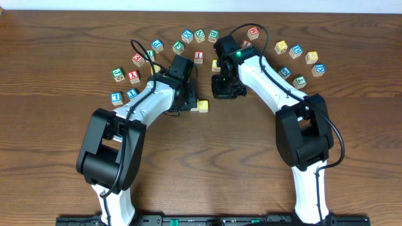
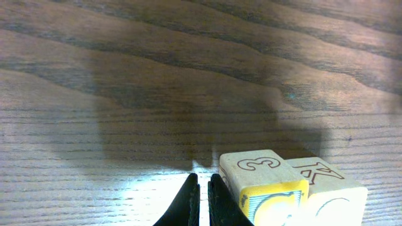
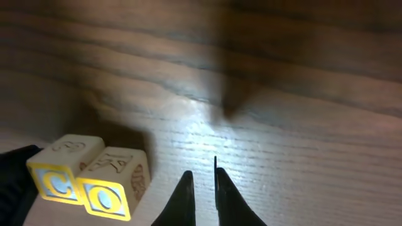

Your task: Spell out CORL

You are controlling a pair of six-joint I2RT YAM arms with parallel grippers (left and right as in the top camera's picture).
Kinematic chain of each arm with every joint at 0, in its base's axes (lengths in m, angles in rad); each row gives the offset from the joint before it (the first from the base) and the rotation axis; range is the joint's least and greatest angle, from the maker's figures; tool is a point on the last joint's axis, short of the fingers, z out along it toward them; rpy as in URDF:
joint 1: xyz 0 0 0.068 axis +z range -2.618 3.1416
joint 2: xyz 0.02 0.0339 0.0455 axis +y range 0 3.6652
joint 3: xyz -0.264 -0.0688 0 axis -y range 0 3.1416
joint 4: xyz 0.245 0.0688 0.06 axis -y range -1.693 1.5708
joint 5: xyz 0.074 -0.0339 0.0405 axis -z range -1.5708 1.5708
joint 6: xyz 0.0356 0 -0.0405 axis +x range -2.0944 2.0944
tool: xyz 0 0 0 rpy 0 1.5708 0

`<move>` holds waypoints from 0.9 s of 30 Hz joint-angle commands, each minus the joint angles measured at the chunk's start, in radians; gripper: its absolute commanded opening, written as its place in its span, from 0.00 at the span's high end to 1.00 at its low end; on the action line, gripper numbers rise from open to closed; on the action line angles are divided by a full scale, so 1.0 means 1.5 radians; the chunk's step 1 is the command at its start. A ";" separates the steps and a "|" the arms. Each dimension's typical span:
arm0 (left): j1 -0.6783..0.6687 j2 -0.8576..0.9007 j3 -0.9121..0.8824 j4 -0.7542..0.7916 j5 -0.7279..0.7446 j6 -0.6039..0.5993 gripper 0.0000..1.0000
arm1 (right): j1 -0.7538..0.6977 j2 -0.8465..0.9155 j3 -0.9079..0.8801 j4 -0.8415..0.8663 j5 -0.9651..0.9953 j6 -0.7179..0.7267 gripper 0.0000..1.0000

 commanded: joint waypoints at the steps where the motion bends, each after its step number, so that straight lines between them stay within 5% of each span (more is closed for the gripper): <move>1: 0.016 0.005 -0.005 0.001 -0.001 0.002 0.93 | 0.005 -0.011 -0.005 0.020 -0.015 0.009 0.94; 20: 0.087 -0.030 -0.005 0.025 -0.027 0.046 0.93 | 0.050 0.007 -0.007 0.207 -0.030 0.011 0.98; 27: 0.132 -0.067 -0.005 0.018 -0.110 -0.034 0.93 | 0.055 0.035 -0.008 0.232 -0.078 -0.009 0.98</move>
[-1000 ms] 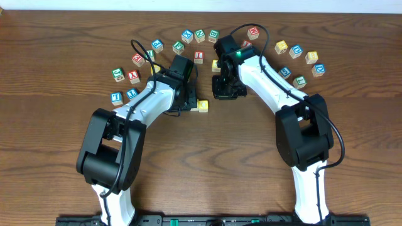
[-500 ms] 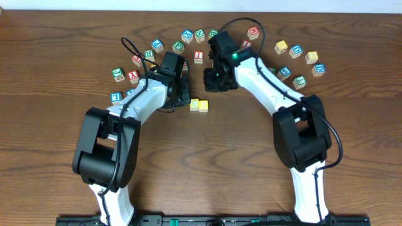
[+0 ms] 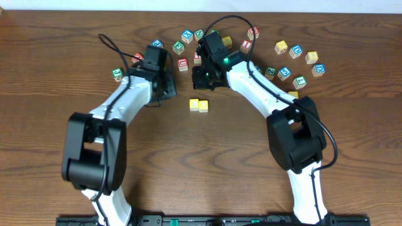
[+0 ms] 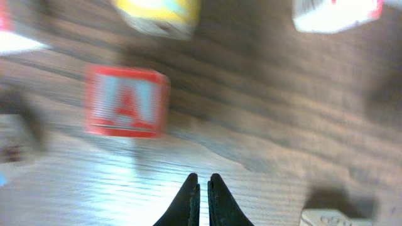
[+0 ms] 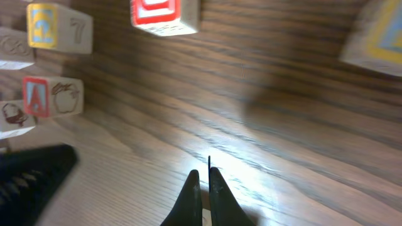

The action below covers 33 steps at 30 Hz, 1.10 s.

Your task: Spell out CORL

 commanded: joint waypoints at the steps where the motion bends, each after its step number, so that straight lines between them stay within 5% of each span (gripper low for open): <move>1: 0.026 -0.028 -0.005 -0.006 -0.062 -0.065 0.92 | 0.004 0.028 -0.004 0.011 -0.043 -0.023 0.97; 33: 0.085 -0.028 -0.005 -0.024 -0.063 -0.098 0.93 | 0.039 0.053 -0.004 -0.030 -0.011 0.024 0.99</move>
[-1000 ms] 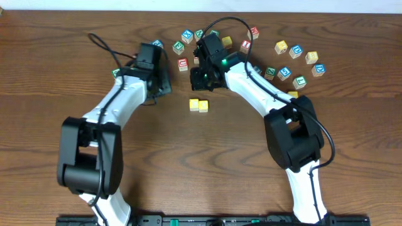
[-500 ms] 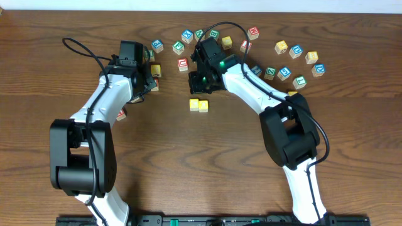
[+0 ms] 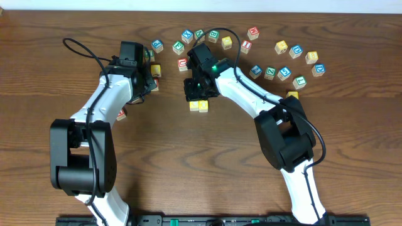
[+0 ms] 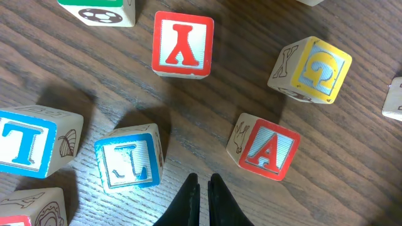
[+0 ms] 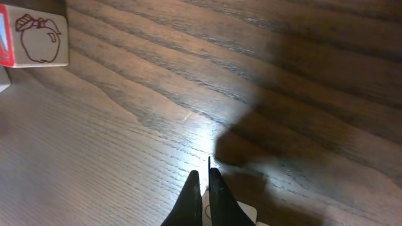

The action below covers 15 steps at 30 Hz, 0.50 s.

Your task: Spell out CORL

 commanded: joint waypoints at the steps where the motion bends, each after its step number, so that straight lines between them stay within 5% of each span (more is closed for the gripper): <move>1: 0.003 -0.007 -0.005 -0.003 -0.011 -0.009 0.93 | 0.002 0.017 -0.004 -0.003 0.012 0.018 0.99; 15: 0.003 -0.007 -0.005 -0.009 -0.011 -0.008 0.93 | 0.002 0.017 -0.004 -0.010 0.012 0.018 0.99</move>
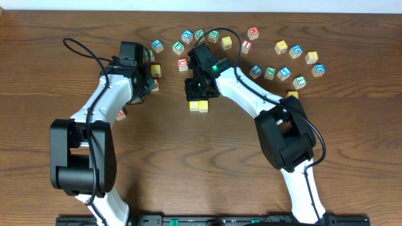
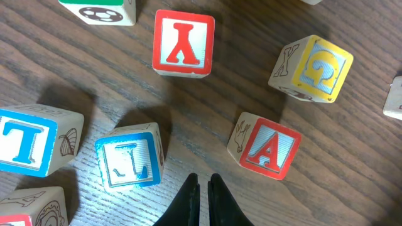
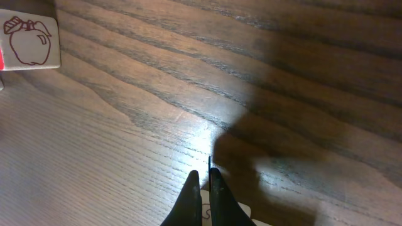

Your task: Spell out CORL

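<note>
Two yellow blocks [image 1: 199, 106], the C and O pair, lie side by side mid-table. My right gripper [image 1: 198, 94] is shut and empty just behind them; in the right wrist view its fingertips [image 3: 203, 179] hover over bare wood, with a pale block top [image 3: 246, 213] under them. My left gripper [image 1: 143, 86] is shut and empty over the left cluster. In the left wrist view, the gripper [image 2: 203, 182] sits between a blue J-like block [image 2: 129, 157] and a red A block [image 2: 269, 147].
A red Y block [image 2: 183, 43], a yellow G block [image 2: 311, 68] and a blue T block [image 2: 28, 141] surround the left gripper. An apple-picture block [image 3: 28, 41] lies left of the right gripper. Several more letter blocks [image 1: 289, 59] arc along the table's back.
The right gripper has shifted slightly; the apple block sits a little higher and further left in its view. The left gripper and the blocks round it are unchanged.
Both grippers were shut beside the yellow C and O pair mid-table. Then the left was off to the back left near the red A, the right among the back blocks. Later the left hung over the left cluster, the right just behind the pair, as now.
</note>
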You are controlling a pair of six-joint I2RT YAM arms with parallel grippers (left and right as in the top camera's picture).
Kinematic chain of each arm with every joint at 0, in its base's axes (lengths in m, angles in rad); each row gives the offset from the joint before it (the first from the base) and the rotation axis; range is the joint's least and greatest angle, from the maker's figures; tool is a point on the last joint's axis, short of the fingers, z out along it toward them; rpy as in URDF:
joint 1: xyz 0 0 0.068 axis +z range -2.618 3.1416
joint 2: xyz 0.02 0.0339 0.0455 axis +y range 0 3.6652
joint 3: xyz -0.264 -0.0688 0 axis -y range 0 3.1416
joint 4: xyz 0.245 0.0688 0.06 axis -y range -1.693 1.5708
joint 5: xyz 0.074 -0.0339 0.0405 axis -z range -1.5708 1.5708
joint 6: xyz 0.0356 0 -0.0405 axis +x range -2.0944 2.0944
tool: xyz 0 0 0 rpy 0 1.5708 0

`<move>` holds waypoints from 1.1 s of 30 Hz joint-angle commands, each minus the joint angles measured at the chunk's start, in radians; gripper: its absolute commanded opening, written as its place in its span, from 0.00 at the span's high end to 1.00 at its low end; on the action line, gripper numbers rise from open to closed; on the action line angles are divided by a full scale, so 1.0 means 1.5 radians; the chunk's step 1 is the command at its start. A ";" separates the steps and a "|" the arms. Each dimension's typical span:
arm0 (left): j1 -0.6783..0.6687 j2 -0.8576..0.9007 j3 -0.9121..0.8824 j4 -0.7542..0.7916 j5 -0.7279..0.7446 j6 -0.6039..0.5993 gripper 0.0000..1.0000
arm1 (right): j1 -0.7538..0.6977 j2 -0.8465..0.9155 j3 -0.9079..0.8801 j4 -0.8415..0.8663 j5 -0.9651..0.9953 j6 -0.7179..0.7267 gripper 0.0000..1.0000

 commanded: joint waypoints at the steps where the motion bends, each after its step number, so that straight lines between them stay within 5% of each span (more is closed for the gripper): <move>1: 0.003 -0.007 -0.005 -0.007 -0.011 -0.008 0.93 | 0.002 0.017 -0.003 -0.006 0.005 0.010 0.99; 33: 0.003 -0.007 -0.005 -0.008 -0.011 -0.008 0.93 | -0.004 0.014 0.001 0.013 0.005 0.010 0.99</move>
